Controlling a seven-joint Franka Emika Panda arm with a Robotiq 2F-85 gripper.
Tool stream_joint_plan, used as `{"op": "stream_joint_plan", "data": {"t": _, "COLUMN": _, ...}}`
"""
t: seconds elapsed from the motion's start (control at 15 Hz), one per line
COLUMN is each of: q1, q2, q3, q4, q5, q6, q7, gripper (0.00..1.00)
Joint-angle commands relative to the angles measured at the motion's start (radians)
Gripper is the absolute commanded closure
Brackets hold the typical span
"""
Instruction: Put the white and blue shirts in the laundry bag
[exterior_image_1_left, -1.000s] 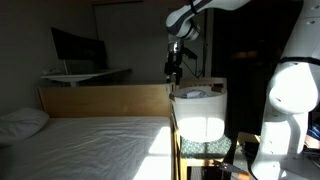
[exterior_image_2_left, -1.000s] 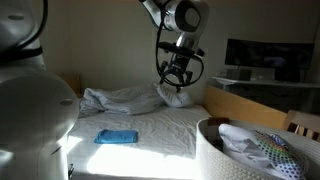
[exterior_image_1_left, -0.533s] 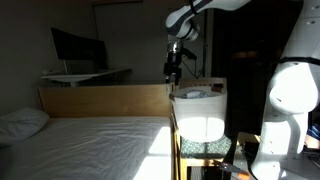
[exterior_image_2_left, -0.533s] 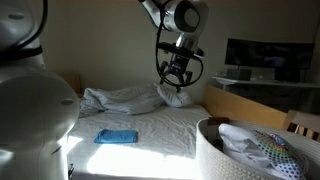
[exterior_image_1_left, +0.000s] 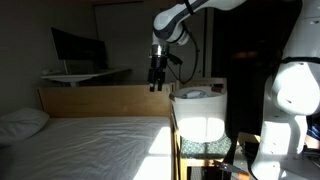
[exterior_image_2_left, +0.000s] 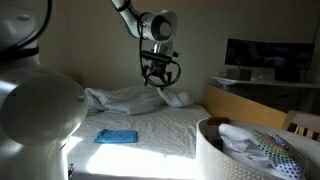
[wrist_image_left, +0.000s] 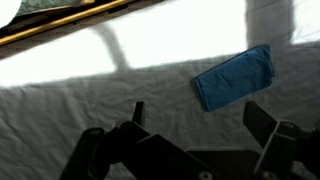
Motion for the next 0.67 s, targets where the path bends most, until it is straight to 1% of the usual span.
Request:
{"op": "stream_joint_plan", "data": {"t": 0.0, "q1": 0.058, "q2": 0.015, "q3": 0.04, "q4": -0.04, "q5": 0.021, "q6": 0.125, "q7": -0.031, "gripper": 0.0}}
{"op": "stream_joint_plan", "data": {"t": 0.33, "q1": 0.132, "q2": 0.091, "q3": 0.092, "q4": -0.069, "q5": 0.06, "q6": 0.299, "q7": -0.027, "gripper": 0.0}}
{"op": "stream_joint_plan", "data": {"t": 0.53, "q1": 0.152, "q2": 0.168, "q3": 0.132, "q4": -0.086, "q5": 0.011, "q6": 0.392, "q7": 0.0, "gripper": 0.0}}
{"op": "stream_joint_plan", "data": {"t": 0.6, "q1": 0.154, "q2": 0.197, "q3": 0.142, "q4": -0.085, "q5": -0.004, "q6": 0.405, "q7": 0.003, "gripper": 0.0}}
